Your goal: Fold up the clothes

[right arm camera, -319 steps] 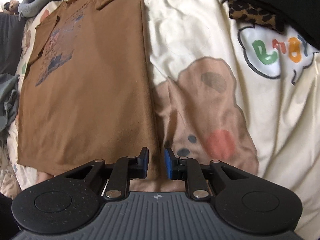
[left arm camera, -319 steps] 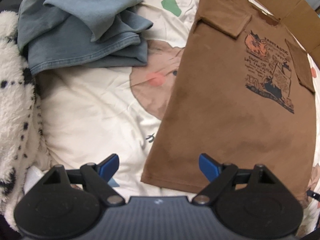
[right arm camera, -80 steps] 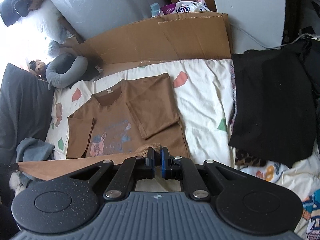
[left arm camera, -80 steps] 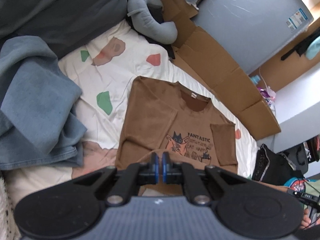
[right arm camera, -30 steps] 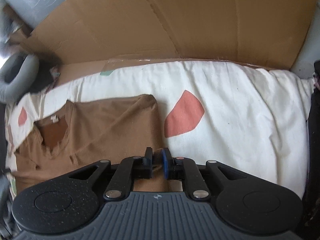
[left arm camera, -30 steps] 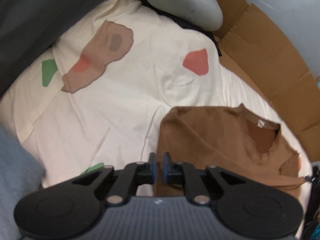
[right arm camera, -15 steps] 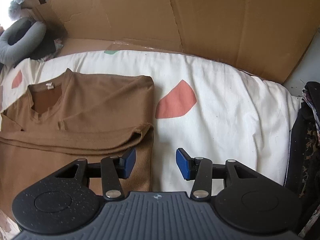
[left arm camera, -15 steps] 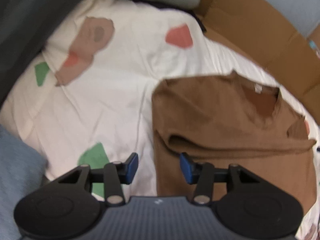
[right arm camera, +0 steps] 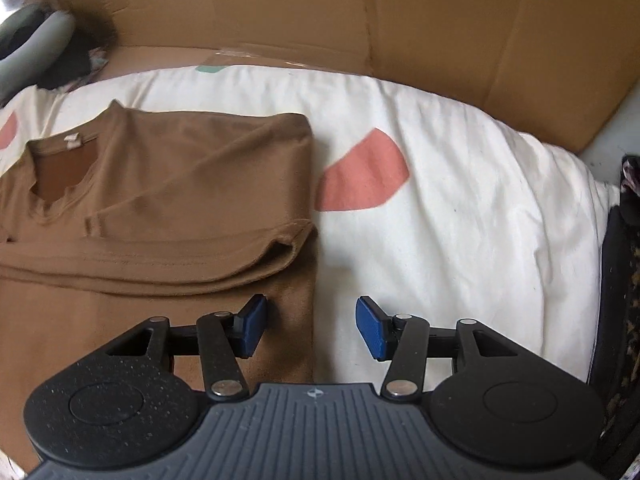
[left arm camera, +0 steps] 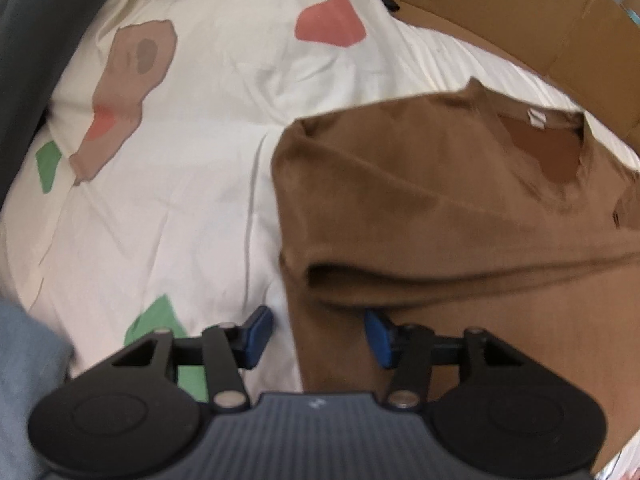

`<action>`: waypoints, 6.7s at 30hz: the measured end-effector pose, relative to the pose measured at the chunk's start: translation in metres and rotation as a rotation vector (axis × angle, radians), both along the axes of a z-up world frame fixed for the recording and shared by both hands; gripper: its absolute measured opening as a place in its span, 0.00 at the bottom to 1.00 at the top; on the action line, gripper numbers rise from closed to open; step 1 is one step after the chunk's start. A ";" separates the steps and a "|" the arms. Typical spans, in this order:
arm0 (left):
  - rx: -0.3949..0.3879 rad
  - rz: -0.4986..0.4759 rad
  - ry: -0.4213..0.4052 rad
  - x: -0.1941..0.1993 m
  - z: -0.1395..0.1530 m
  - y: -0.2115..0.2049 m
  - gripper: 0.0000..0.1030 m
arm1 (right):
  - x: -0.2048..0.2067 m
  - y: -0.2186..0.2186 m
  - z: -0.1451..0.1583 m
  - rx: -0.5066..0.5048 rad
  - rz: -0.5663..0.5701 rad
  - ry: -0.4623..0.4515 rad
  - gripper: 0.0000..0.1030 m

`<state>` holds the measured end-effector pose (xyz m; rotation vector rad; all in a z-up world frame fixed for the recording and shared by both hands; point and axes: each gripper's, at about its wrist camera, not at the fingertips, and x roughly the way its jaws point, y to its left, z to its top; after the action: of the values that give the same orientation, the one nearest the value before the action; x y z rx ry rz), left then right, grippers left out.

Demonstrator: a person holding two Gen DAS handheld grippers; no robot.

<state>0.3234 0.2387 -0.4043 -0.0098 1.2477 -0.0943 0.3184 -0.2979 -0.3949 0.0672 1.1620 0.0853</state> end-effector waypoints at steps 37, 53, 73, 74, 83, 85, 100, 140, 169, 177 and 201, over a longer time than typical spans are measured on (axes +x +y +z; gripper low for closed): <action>-0.075 0.186 -0.144 -0.006 0.033 -0.008 0.41 | 0.009 -0.030 0.029 0.037 -0.035 -0.068 0.54; 0.050 0.144 -0.150 0.024 0.008 -0.015 0.17 | 0.034 -0.008 0.005 0.008 -0.009 -0.041 0.33; 0.085 0.107 -0.197 0.011 0.018 -0.017 0.11 | 0.049 0.008 0.001 -0.024 0.040 -0.065 0.28; 0.091 0.101 -0.197 0.012 0.017 -0.018 0.11 | 0.051 0.009 0.000 -0.027 0.045 -0.065 0.27; 0.073 0.136 -0.218 0.008 0.022 -0.017 0.08 | 0.045 0.016 0.018 -0.060 0.066 -0.110 0.04; 0.070 0.143 -0.225 0.004 0.025 -0.015 0.08 | 0.043 0.016 0.023 -0.065 0.063 -0.125 0.03; 0.104 0.084 -0.202 0.014 0.015 -0.021 0.09 | 0.051 0.026 0.010 -0.106 0.119 -0.082 0.11; 0.089 0.147 -0.336 0.057 0.088 -0.007 0.06 | 0.095 0.033 0.079 -0.166 0.069 -0.232 0.02; 0.178 0.088 -0.148 0.139 0.033 -0.013 0.06 | 0.172 0.068 0.029 -0.349 0.016 -0.016 0.02; 0.220 0.080 -0.099 0.147 0.019 -0.015 0.10 | 0.187 0.069 0.008 -0.332 -0.001 0.039 0.04; 0.221 0.102 -0.123 0.045 0.090 -0.029 0.38 | 0.054 0.022 0.087 -0.244 0.012 -0.071 0.50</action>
<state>0.3683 0.2094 -0.3148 0.1221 1.1271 0.1306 0.3722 -0.2763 -0.3076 -0.1574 1.0945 -0.0439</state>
